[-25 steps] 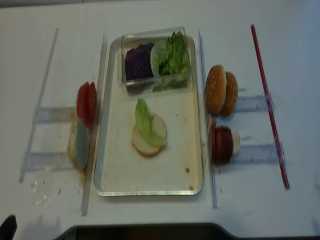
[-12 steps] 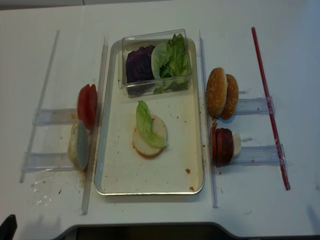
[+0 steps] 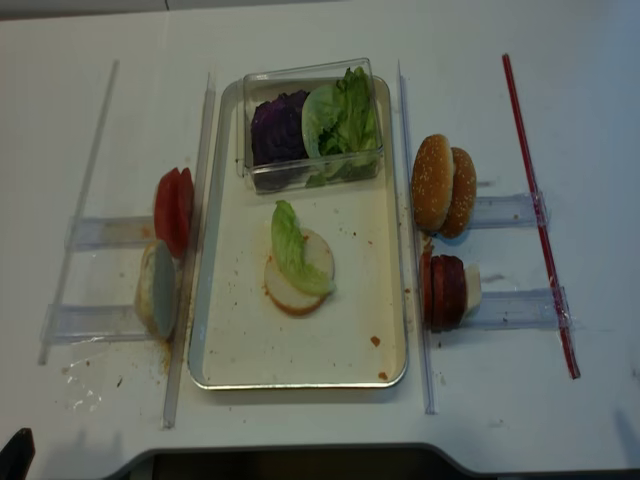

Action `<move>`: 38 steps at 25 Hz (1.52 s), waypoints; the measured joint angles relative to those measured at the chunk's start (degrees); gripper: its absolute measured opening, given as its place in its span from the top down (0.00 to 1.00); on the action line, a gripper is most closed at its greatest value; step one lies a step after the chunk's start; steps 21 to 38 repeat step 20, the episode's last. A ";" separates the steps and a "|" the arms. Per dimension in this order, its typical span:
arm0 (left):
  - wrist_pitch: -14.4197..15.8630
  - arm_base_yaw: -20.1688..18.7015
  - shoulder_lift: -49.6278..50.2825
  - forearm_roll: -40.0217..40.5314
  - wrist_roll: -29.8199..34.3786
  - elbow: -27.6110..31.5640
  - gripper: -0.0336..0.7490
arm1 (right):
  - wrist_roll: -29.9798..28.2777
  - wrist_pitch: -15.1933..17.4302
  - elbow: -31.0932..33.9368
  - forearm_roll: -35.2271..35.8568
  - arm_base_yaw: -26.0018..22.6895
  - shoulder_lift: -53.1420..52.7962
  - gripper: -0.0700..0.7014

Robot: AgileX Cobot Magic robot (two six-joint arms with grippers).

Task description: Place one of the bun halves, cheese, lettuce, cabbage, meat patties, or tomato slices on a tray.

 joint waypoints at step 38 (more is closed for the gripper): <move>0.00 0.00 0.00 0.00 0.00 0.00 0.59 | 0.02 0.00 0.00 0.10 0.00 0.00 0.27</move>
